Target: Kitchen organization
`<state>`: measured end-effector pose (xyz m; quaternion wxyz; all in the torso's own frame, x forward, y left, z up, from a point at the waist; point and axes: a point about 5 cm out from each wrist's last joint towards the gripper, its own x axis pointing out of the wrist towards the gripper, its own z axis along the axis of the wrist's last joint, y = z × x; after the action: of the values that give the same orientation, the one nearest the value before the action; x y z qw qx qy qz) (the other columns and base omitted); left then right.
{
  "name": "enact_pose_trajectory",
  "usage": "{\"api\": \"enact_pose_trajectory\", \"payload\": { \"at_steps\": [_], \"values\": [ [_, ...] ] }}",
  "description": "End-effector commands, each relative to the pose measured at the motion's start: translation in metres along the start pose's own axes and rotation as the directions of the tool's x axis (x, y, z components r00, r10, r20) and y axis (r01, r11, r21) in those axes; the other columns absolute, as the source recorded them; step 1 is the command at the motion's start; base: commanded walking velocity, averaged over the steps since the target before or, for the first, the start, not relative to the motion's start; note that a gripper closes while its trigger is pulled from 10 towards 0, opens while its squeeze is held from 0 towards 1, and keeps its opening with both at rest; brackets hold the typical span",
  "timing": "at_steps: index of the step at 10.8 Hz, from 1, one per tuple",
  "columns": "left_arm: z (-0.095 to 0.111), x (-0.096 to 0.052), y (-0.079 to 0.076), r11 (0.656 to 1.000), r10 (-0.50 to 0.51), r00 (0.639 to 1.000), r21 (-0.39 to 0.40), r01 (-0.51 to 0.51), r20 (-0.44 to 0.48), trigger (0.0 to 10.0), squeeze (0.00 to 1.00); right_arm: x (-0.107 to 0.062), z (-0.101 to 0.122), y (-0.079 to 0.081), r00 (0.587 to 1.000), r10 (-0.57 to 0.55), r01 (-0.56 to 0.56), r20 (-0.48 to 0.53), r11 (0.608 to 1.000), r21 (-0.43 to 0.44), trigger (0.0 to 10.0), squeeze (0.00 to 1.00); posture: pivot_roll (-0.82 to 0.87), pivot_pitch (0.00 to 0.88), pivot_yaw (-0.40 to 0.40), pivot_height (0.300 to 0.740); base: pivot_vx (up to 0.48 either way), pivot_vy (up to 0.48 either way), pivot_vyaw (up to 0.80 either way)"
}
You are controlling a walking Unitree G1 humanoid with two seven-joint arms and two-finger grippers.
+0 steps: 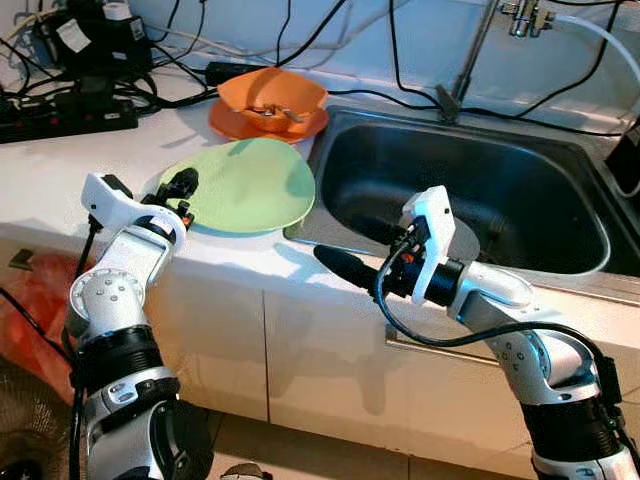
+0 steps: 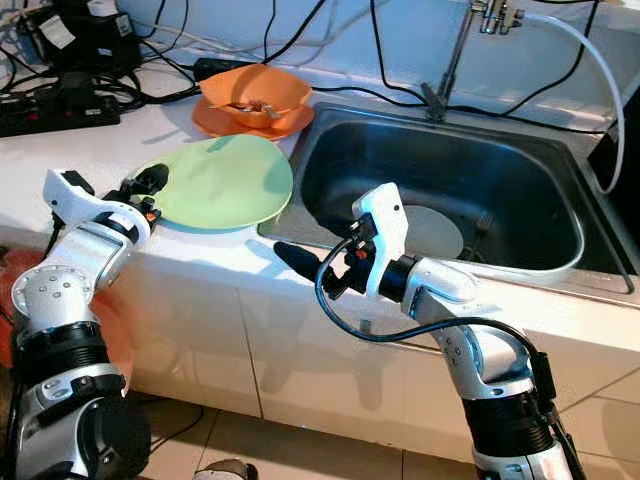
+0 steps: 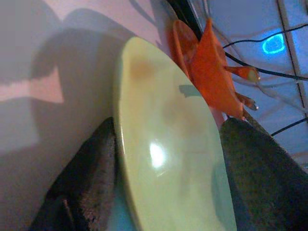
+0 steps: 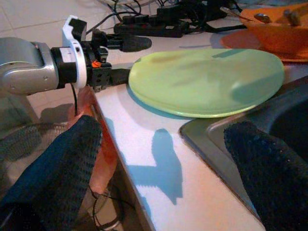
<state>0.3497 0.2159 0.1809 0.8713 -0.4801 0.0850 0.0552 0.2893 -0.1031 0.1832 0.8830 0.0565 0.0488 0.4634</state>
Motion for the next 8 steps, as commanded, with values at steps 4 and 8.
{"api": "enact_pose_trajectory", "payload": {
  "at_steps": [4,8],
  "values": [
    [-0.0211,0.0018,0.0106,0.998,0.051,0.993,-0.034,-0.055,-0.103,0.0,0.0,-0.0027,-0.0015,0.0012,1.0,0.003,-0.003,-0.015,1.0,-0.005,10.0,0.0,0.11,0.027,-0.042,0.74,0.0,0.0,0.0],
    [-0.0199,-0.0009,0.0058,0.998,0.031,0.995,-0.044,-0.036,-0.097,0.0,0.0,-0.0019,-0.0024,0.0008,1.0,0.003,-0.004,-0.017,1.0,-0.004,10.0,0.0,0.11,0.021,-0.043,0.74,0.0,0.0,0.0]
  ]
}}
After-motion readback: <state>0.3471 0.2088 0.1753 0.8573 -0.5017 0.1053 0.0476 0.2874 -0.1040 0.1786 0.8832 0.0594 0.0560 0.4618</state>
